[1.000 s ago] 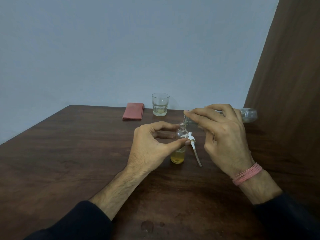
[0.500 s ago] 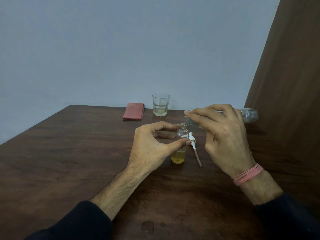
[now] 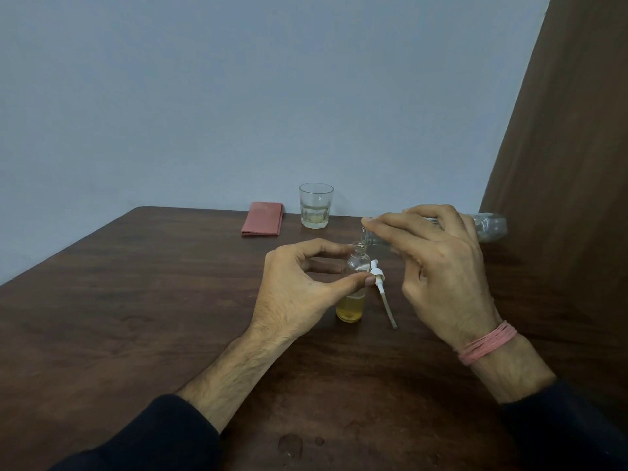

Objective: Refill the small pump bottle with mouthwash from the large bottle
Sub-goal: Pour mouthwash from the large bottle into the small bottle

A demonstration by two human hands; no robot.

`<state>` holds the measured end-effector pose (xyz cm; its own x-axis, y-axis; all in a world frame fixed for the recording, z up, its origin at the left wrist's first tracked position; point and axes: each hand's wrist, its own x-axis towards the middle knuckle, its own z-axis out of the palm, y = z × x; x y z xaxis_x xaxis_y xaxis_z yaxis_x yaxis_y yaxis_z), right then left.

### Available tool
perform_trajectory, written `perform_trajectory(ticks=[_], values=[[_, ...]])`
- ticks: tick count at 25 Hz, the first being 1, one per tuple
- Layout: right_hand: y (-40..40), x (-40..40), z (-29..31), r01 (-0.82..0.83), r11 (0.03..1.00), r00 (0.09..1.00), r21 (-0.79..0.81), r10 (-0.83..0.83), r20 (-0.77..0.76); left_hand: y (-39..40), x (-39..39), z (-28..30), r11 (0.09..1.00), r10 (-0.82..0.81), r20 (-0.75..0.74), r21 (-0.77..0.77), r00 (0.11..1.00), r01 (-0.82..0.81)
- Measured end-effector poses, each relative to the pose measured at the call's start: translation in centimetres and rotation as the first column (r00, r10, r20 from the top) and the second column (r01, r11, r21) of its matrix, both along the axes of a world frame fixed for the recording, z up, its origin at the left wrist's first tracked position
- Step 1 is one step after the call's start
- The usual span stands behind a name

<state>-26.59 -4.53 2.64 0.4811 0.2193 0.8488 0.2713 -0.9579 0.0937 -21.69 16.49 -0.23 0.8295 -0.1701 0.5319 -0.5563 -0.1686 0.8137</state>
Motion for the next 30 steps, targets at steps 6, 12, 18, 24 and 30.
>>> perform_trajectory(ticks=[6,12,18,24,30], values=[[-0.01,0.01,-0.03,0.000,1.000,1.000,0.003,0.000,-0.007,-0.01,0.03,-0.01,1.000,-0.006,0.008,-0.002,1.000,0.006],[0.01,0.03,-0.03,-0.004,1.000,1.000,0.006,0.004,-0.003,0.04,0.02,0.08,1.000,-0.007,0.018,-0.010,1.000,0.007],[-0.02,0.04,-0.02,-0.002,1.000,1.000,0.008,0.002,-0.002,0.01,0.01,0.02,1.000,-0.005,0.017,-0.012,1.000,0.006],[-0.02,0.05,-0.02,-0.001,1.000,1.000,0.001,0.001,-0.004,-0.02,-0.09,0.06,1.000,0.002,0.004,-0.015,1.000,-0.002],[-0.10,0.00,0.06,0.000,1.000,1.000,-0.004,0.000,0.003,-0.05,0.00,-0.02,1.000,0.001,-0.008,-0.009,1.000,-0.001]])
